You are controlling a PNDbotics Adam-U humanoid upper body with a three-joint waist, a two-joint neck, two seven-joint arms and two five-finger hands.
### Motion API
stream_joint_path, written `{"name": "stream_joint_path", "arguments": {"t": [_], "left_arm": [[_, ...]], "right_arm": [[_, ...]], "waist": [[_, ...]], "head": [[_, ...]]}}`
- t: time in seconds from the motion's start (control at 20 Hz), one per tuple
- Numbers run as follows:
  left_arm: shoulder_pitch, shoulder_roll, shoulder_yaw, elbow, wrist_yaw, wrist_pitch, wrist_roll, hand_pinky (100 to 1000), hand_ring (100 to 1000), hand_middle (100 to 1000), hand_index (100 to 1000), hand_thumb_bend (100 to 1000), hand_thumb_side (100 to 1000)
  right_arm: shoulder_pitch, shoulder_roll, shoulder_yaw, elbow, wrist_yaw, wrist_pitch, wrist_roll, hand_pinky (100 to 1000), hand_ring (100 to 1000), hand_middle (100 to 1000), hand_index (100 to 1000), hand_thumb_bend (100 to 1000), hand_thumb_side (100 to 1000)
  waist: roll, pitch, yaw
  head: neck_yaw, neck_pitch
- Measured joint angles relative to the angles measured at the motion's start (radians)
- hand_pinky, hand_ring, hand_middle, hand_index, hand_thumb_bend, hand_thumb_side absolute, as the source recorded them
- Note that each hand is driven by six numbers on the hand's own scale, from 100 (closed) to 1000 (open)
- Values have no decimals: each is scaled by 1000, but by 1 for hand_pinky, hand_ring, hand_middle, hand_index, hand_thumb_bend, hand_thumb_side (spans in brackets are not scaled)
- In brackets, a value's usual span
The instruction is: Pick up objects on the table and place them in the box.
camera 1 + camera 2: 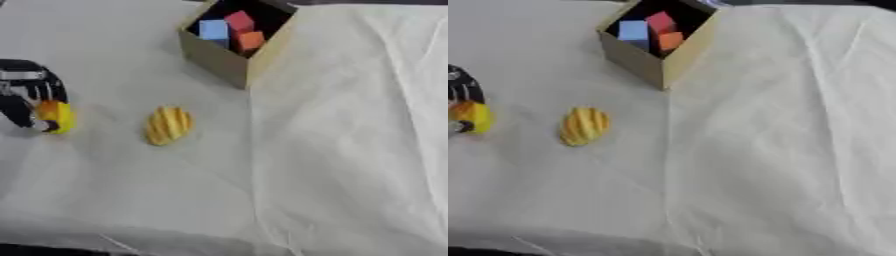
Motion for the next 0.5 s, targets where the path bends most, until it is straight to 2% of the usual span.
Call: {"name": "stream_joint_path", "arguments": {"t": [0.3,0.35,0.4,0.5], "left_arm": [[4,2,18,-54,-16,-11,30,672,594,562,621,280,100],[4,3,23,-70,-20,-12,35,672,594,562,620,228,100],[4,7,29,-87,-25,-13,39,671,594,561,619,287,100],[1,17,39,-118,-36,-16,43,668,592,562,618,294,100]], "right_arm": [[1,3,0,0,-1,0,-3,904,739,683,818,100,529],[1,4,0,0,-1,0,-3,904,738,683,818,100,533],[2,4,-1,0,-1,0,-3,904,738,682,817,100,530],[2,4,-1,0,-4,0,-3,905,737,682,817,100,532]], "waist": [[0,-4,0],[1,-6,0],[2,-7,0],[7,-8,0]], "head": [[0,0],[0,0],[0,0],[-1,0]]}}
